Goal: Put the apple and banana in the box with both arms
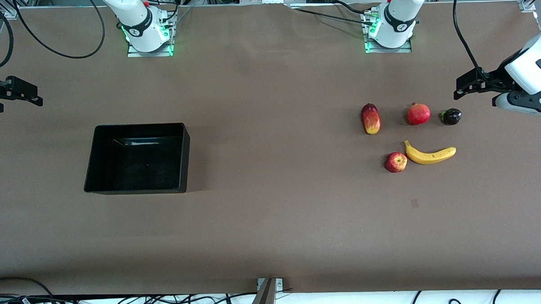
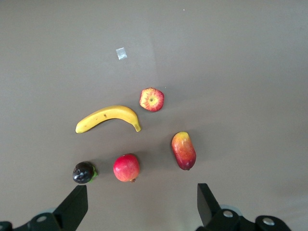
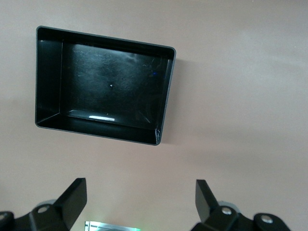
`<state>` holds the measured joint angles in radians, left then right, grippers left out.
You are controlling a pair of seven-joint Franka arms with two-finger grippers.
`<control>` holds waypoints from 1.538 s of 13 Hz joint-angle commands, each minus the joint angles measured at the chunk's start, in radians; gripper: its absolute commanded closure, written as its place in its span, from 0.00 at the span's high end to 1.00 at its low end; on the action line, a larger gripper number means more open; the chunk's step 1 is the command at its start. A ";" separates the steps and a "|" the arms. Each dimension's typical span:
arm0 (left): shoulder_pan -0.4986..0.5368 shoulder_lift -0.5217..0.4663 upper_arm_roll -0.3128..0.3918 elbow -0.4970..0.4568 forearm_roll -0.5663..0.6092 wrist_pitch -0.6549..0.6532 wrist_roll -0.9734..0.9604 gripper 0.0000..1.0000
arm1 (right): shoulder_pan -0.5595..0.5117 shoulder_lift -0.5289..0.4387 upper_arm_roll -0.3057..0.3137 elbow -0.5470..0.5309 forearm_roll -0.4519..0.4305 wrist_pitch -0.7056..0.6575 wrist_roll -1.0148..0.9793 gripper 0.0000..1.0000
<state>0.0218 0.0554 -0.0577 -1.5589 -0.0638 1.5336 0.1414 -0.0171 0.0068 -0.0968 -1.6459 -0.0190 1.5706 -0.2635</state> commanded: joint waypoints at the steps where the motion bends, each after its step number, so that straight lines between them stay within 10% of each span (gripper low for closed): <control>1: -0.003 0.004 -0.005 0.025 0.022 -0.016 0.006 1.00 | -0.007 0.002 0.005 0.012 -0.007 0.000 0.012 1.00; 13: -0.003 0.004 -0.008 0.025 0.022 -0.018 0.007 1.00 | -0.026 0.088 -0.058 -0.022 -0.015 -0.104 0.007 1.00; 20: -0.003 0.004 -0.008 0.025 0.022 -0.018 0.006 1.00 | -0.015 0.332 -0.063 -0.064 0.051 0.244 0.018 1.00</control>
<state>0.0198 0.0554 -0.0617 -1.5568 -0.0638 1.5323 0.1414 -0.0358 0.2727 -0.1658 -1.7066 0.0111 1.7561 -0.2585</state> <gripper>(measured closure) 0.000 0.000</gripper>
